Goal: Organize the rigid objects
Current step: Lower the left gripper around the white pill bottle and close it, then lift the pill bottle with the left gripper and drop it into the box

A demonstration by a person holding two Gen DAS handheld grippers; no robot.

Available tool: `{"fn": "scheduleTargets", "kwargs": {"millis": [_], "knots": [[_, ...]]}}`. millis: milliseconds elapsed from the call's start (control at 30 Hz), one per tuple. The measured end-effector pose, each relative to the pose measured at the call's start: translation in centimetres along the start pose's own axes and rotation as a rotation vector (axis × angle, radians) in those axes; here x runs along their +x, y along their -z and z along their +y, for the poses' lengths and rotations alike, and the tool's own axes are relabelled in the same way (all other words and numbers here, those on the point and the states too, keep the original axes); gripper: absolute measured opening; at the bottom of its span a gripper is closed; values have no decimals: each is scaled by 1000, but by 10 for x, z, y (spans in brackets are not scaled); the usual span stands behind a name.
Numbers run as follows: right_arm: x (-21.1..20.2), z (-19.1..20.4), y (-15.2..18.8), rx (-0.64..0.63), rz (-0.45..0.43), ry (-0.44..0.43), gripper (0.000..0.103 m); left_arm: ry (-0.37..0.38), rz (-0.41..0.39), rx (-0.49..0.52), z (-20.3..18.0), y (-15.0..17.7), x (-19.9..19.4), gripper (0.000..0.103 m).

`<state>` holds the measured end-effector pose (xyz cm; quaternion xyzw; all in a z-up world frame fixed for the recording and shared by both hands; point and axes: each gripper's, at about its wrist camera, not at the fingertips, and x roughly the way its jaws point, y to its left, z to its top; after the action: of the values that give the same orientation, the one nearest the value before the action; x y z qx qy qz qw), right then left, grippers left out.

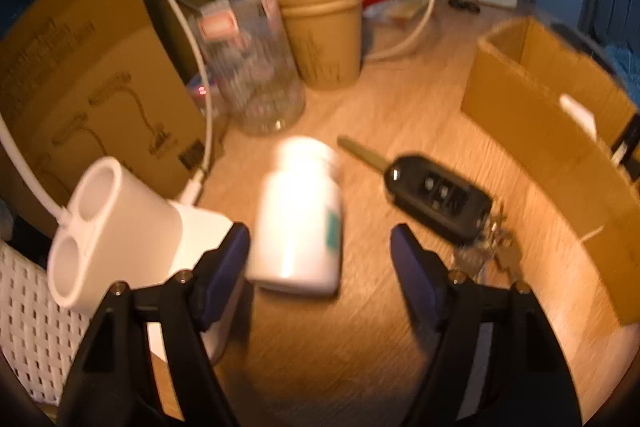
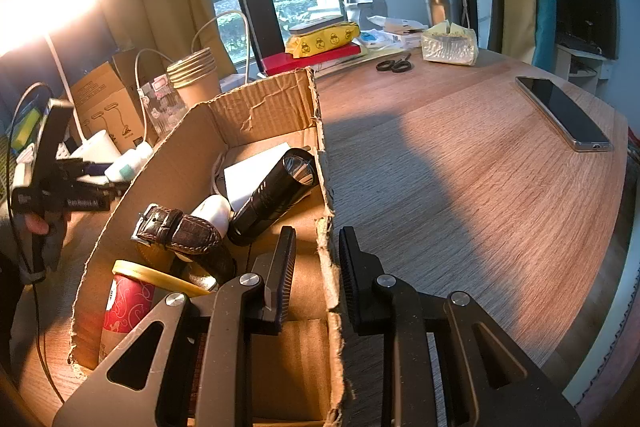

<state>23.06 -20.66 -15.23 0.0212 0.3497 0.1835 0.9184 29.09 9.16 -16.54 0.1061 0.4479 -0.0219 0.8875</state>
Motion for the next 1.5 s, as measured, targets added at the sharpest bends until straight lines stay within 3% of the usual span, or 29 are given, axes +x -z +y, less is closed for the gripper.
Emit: {"fn": "scheduleTargets", "kwargs": {"millis": [67,167,433,600,667,733,800,900,967,1033,1100,1500], "knots": [[0,-1,0,0,0,1,24,-3,-14,16,-4,5,-3,55],[0,-1,0,1,0,1,24,-10,-21,27,-9,8,-9,51],[0,-1,0,1,0,1,24,-14,-10,-65,-4,-4,-13,55],[0,0,0,1,0,1,24,76,-24,-131,-5,-12,-18,62],[0,-1,0,1,0,1,24,65,-19,-176,-2,-18,-15,68],[0,-1,0,1,0,1,24,35,9,-249,6,-23,-6,68],[0,0,0,2,0,1,24,57,32,-335,18,-25,2,68],[0,0,0,1,0,0,24,37,51,-385,28,-26,13,68],[0,0,0,2,0,1,24,41,45,-391,30,-24,15,67],[-1,0,0,2,0,0,24,46,33,-380,29,-20,16,56],[-1,1,1,2,-1,1,24,44,35,-374,28,-19,17,52],[0,1,0,2,-1,0,24,86,-14,-321,21,-14,-5,50]]}}
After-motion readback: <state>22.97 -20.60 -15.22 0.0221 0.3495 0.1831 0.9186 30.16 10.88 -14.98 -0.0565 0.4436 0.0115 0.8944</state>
